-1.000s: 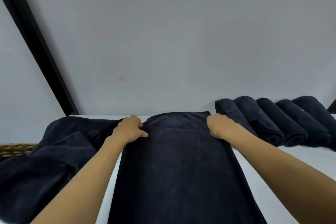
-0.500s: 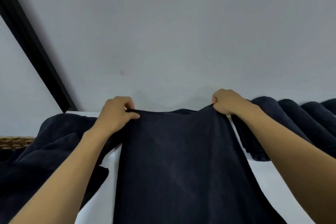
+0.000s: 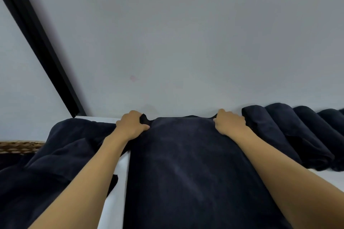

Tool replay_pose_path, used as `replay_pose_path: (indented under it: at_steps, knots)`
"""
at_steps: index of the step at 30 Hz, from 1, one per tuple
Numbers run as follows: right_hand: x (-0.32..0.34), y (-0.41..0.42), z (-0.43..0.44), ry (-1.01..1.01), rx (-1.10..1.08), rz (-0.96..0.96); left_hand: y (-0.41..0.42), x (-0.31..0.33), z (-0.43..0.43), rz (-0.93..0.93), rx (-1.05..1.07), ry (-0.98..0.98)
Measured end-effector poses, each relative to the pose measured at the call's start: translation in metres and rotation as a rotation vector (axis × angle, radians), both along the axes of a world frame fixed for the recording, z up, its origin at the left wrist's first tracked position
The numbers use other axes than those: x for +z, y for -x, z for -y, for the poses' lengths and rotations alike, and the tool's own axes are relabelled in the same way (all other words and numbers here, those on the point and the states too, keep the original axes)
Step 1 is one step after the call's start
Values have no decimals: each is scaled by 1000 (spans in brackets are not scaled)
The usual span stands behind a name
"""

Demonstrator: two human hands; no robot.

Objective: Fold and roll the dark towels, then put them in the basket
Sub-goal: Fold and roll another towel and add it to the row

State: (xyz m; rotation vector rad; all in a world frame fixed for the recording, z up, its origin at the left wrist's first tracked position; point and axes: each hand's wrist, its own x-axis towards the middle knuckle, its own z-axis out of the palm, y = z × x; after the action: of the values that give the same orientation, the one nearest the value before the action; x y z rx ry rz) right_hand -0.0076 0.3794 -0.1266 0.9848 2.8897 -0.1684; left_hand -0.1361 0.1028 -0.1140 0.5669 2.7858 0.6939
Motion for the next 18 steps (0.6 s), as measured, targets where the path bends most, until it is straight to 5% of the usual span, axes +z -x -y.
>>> replay_pose_path:
  at_steps: [10, 13, 18]
  knots:
    - [-2, 9, 3, 291, -179, -262, -13, 7, -16, -5, -2, 262]
    - [12, 6, 6, 359, -166, -214, -14, 12, -13, -1, -19, 160]
    - [70, -10, 11, 306, -79, 38, -14, 35, 2, 158, 14, -328]
